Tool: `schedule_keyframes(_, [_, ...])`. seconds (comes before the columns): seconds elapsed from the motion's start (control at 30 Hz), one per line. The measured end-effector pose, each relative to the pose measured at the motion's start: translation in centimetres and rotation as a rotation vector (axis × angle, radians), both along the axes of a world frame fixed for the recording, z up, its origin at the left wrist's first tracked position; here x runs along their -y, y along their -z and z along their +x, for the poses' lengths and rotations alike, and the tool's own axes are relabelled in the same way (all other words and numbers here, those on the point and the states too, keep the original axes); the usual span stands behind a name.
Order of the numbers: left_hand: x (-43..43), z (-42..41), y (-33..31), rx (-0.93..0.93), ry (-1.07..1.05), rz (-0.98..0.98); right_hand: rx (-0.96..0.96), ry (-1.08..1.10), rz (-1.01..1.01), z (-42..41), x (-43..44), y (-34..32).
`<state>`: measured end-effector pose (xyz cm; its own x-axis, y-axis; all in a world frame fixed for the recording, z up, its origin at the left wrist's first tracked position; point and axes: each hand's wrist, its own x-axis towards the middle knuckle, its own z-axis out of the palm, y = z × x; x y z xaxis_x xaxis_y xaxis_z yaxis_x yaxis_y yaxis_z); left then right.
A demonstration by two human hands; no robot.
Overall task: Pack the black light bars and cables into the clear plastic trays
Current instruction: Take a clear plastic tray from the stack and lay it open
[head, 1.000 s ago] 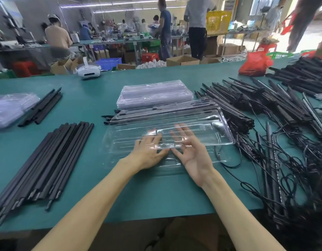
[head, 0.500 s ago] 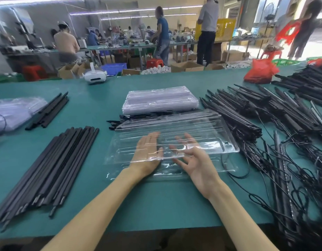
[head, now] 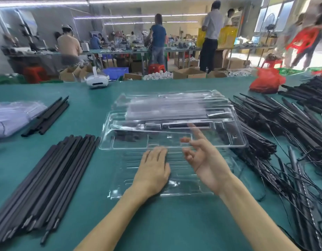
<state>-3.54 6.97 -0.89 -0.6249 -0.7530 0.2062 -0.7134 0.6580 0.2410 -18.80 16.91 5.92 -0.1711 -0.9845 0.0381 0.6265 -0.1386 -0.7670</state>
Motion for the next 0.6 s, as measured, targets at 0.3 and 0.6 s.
schedule_keyframes(0.3, [-0.2,0.2,0.6,-0.022,-0.013,-0.075,0.071,0.066,0.089,-1.3,12.7,-4.0])
schedule_keyframes(0.6, [-0.6,0.1,0.3,-0.070,-0.002,-0.011,0.100,0.121,0.189,-3.1,21.0,-2.6])
